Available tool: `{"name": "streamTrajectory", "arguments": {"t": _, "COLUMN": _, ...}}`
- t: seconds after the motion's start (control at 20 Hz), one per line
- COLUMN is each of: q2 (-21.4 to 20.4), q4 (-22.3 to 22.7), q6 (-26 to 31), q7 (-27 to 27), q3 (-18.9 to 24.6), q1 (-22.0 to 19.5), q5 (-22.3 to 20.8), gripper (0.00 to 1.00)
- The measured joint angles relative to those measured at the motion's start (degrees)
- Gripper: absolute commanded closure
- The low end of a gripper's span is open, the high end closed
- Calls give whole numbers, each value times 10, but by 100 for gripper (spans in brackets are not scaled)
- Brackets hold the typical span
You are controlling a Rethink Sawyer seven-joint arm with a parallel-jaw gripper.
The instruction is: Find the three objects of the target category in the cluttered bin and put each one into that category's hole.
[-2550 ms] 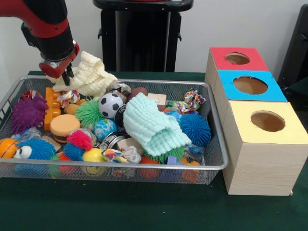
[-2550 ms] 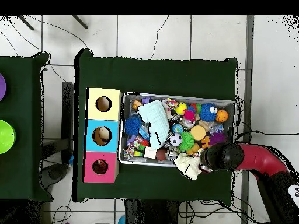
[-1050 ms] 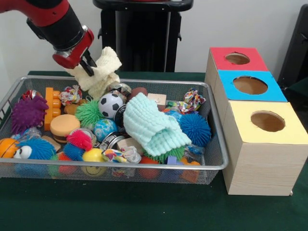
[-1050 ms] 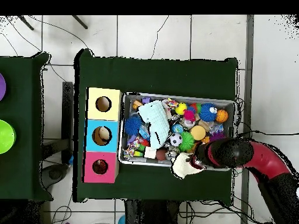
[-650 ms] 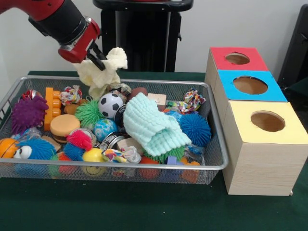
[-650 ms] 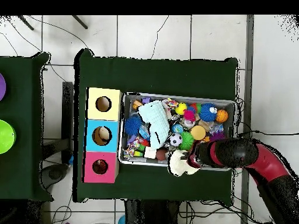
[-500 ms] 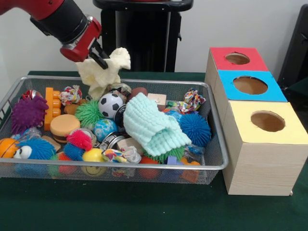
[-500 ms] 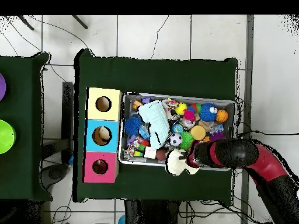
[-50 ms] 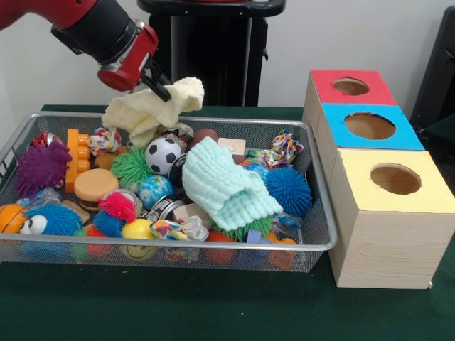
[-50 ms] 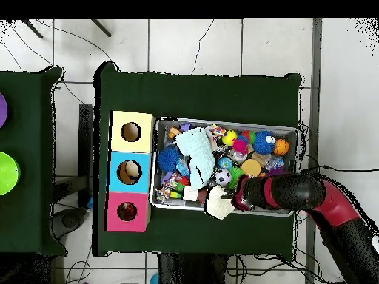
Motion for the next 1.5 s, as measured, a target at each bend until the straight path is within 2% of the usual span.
{"name": "streamTrajectory", "arguments": {"t": 0.8, "q2": 38, "q4": 17, "q6": 0, "q7": 0, "q3": 36, "q1": -41, "q5": -13, "gripper": 100}}
{"name": "streamTrajectory", "arguments": {"t": 1.15, "q2": 40, "q4": 22, "q6": 0, "q7": 0, "q3": 36, "q1": -36, "q5": -70, "gripper": 100}}
{"name": "streamTrajectory", "arguments": {"t": 1.3, "q2": 40, "q4": 24, "q6": -3, "q7": 0, "q3": 36, "q1": -28, "q5": -109, "gripper": 100}}
{"name": "streamTrajectory", "arguments": {"t": 1.5, "q2": 41, "q4": 26, "q6": -14, "q7": 0, "q3": 36, "q1": -25, "q5": -129, "gripper": 100}}
